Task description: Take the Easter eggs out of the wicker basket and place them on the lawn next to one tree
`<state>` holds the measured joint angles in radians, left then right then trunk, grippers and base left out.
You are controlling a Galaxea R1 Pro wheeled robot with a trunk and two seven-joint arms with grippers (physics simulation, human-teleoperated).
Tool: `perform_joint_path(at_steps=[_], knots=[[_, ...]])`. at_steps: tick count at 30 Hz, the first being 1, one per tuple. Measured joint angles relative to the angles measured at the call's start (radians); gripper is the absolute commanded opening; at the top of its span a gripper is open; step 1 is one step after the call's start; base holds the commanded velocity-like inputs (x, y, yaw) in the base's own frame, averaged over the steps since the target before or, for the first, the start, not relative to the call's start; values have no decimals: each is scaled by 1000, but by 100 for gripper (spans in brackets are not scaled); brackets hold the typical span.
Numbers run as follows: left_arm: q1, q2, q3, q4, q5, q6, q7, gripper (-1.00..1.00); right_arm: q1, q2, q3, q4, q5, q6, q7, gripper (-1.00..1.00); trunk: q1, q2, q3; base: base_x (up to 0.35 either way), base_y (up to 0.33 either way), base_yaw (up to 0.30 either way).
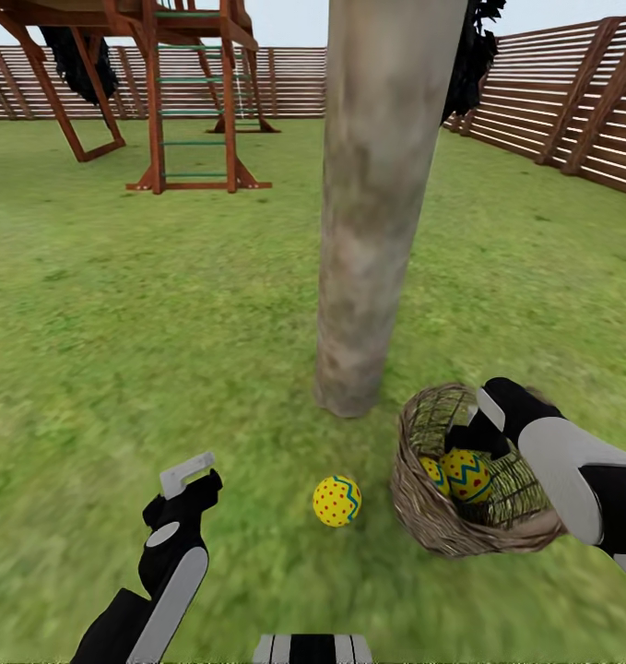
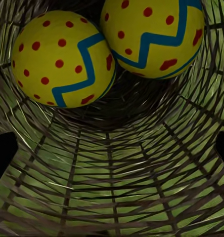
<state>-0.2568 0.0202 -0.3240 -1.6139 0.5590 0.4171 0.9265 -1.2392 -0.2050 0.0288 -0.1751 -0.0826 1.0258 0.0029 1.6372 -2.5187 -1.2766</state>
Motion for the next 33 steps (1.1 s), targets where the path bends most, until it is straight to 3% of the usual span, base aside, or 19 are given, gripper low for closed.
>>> perform_joint_path(at_steps=[2,5,7,8,9,10,11,13,14,16,17,19,22,23,26,33], knots=[[0,2,31,1,62,34,-1,100,0,0,0,0,-1,0,1,100,1,0,-8,0,0,0],[-8,11,122,2,207,173,-4,100,0,0,0,0,-1,-1,1,100,2,-1,-19,0,0,0],[-38,27,162,1,268,232,-5,100,0,0,0,0,-1,-1,2,100,3,-2,-27,0,0,0],[-80,55,182,2,326,265,-6,100,0,0,0,0,-2,-7,3,100,4,-2,-31,0,0,0],[-97,67,188,4,352,274,-6,100,0,0,-1,0,-2,-12,3,100,4,-2,-35,0,0,0],[-126,94,194,11,408,285,-6,100,0,1,-1,0,-3,-22,4,100,4,-2,-39,0,0,0],[-175,137,199,33,517,295,-4,100,0,3,-1,0,-4,-40,4,100,5,-3,-42,0,0,0],[-253,198,198,83,679,301,-2,100,0,7,-2,1,-5,-60,5,100,6,-3,-50,0,0,0],[-274,214,197,96,717,302,-1,100,0,9,-2,1,-4,-63,5,100,6,-3,-54,0,0,0],[-339,271,178,129,817,304,0,100,0,14,-2,0,-4,-73,6,100,7,-4,-62,0,0,0],[-371,313,159,138,865,305,0,100,0,15,-2,0,-4,-80,6,100,8,-4,-66,0,0,0],[-395,366,144,128,932,306,-3,100,0,16,-2,-11,-3,-85,6,100,8,-4,-73,0,0,0],[-408,422,117,77,1017,305,-6,100,0,18,-5,-62,-7,-87,6,100,9,-5,-81,0,0,0],[-409,428,99,69,1027,304,-6,100,0,18,-4,-70,-8,-87,6,100,9,-5,-81,0,0,0],[-411,435,55,58,1040,301,-6,100,0,19,-5,-82,-9,-88,6,100,9,-5,-81,0,0,0],[-411,438,42,59,1043,297,-6,100,0,18,-7,-86,-9,-94,6,100,10,-5,-89,0,0,0]])
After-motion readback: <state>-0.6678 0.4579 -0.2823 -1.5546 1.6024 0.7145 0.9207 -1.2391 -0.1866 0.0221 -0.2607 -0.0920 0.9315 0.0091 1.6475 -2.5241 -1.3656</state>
